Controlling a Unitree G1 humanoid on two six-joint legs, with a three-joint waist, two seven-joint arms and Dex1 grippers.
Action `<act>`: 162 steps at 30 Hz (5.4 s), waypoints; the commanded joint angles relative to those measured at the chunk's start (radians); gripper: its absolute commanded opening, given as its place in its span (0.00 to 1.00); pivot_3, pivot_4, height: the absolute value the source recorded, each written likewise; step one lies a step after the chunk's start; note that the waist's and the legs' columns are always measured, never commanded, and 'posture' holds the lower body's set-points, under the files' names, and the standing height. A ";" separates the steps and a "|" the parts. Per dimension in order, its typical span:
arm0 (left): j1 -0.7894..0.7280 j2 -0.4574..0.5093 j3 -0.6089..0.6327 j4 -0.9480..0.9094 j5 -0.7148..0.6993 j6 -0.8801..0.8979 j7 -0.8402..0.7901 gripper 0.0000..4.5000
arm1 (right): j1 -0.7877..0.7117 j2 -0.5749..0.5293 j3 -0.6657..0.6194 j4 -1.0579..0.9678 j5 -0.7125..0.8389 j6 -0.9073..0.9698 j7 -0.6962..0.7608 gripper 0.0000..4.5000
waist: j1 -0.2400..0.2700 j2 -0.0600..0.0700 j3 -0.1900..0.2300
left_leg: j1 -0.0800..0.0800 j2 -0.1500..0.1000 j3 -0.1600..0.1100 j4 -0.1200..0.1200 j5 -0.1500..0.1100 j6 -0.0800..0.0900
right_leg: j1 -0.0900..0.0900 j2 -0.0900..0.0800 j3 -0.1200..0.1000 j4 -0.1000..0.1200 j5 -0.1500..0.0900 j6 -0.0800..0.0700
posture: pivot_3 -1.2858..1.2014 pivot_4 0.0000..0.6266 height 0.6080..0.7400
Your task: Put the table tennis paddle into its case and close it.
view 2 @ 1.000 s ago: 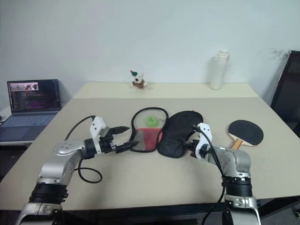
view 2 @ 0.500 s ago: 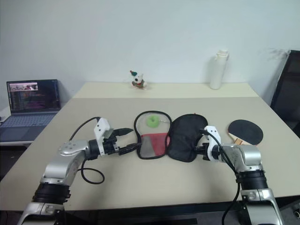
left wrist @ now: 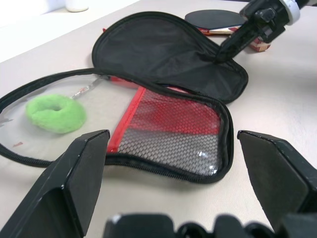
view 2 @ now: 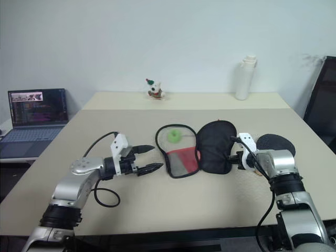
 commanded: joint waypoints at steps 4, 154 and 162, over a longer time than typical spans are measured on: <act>-0.021 -0.007 -0.004 -0.040 -0.011 -0.008 -0.006 1.00 | -0.040 -0.012 -0.031 0.033 -0.043 -0.074 -0.002 0.09 | 0.000 0.000 0.000 | 0.000 0.000 0.000 0.000 0.000 0.000 | 0.000 0.000 0.000 0.000 0.000 0.000 | 0.52 0.24 1.00; -0.128 -0.046 -0.092 -0.019 -0.028 -0.053 -0.186 1.00 | 0.104 0.363 -0.365 -0.660 -0.040 0.249 -0.617 0.24 | -0.003 0.000 0.002 | -0.002 0.001 0.012 -0.001 0.000 0.001 | -0.007 0.001 0.009 0.001 0.002 0.003 | 0.52 0.24 1.00; -0.105 -0.040 -0.085 -0.054 -0.034 -0.041 -0.168 1.00 | 0.083 0.541 -0.299 -0.533 -0.078 0.093 -0.687 0.24 | -0.004 0.000 0.002 | -0.002 0.001 0.012 -0.001 0.000 0.001 | -0.008 0.000 0.010 0.001 0.002 0.002 | 0.52 0.24 1.00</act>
